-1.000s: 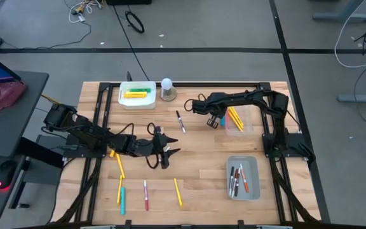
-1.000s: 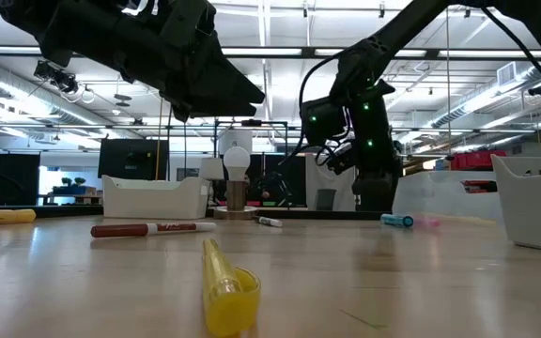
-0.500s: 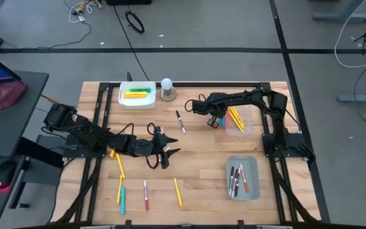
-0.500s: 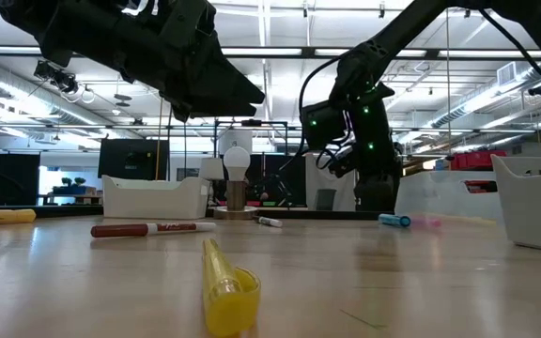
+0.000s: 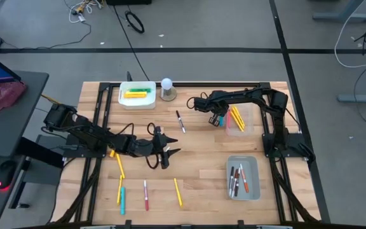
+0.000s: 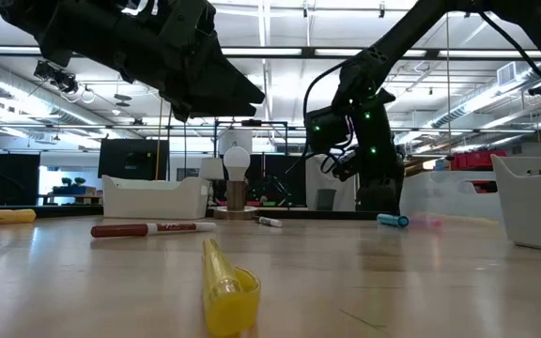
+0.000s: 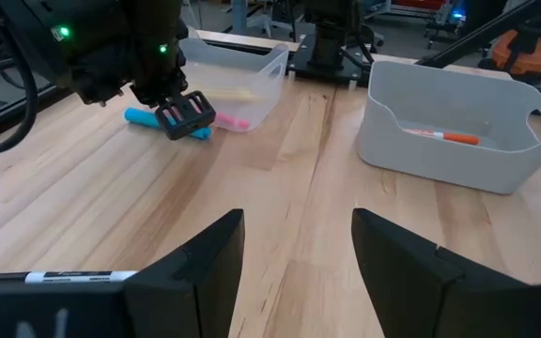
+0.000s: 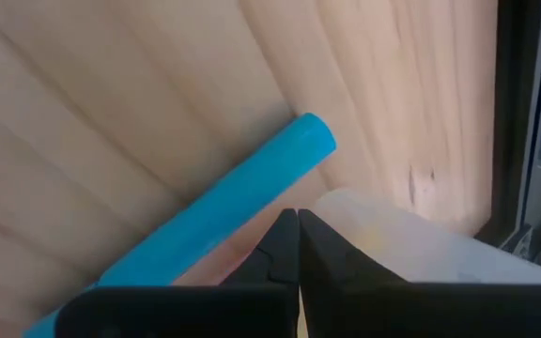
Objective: Pick & Place Markers
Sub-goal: Put the blue highlighter into the white bin
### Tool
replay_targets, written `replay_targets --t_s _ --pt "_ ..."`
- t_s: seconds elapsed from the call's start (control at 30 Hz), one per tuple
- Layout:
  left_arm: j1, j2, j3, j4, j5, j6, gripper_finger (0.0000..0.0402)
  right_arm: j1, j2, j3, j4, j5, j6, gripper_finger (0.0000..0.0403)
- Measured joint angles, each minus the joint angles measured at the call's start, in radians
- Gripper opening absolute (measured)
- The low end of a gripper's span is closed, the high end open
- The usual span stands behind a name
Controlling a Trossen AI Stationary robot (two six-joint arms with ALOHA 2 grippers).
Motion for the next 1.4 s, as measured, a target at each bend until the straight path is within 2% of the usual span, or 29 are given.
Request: replay_targets --t_s 0.43,0.6,0.77,0.97,1.1,1.23,1.3,1.4 --pt "0.000 0.000 0.000 0.000 0.000 0.000 0.0204 0.034 -0.009 -0.006 0.112 -0.085 -0.020 0.0000" --pt "0.000 0.000 0.000 -0.001 0.000 0.000 0.0204 0.072 -0.073 -0.001 0.148 -0.093 -0.027 0.0005" --pt "0.000 0.000 0.000 -0.017 0.000 0.000 0.0204 0.105 -0.149 -0.002 0.148 -0.093 -0.001 0.0028" --pt "0.000 0.000 0.000 -0.046 0.000 -0.007 0.0204 0.126 -0.214 -0.098 0.322 -0.176 0.002 0.0086" --pt "0.000 0.008 0.000 -0.047 0.000 -0.007 0.0204 0.126 -0.219 -0.193 0.513 -0.254 0.040 0.0152" --pt "0.000 0.024 0.000 -0.045 0.000 -0.014 0.0204 0.126 -0.215 -0.264 0.658 -0.256 0.104 0.0214" --pt "0.000 0.025 0.000 -0.044 0.000 -0.019 0.0204 0.126 -0.215 -0.294 0.709 -0.257 0.125 0.0230" --pt "0.000 0.025 0.000 -0.043 0.000 -0.019 0.0204 0.129 -0.215 -0.317 0.728 -0.258 0.146 0.0230"
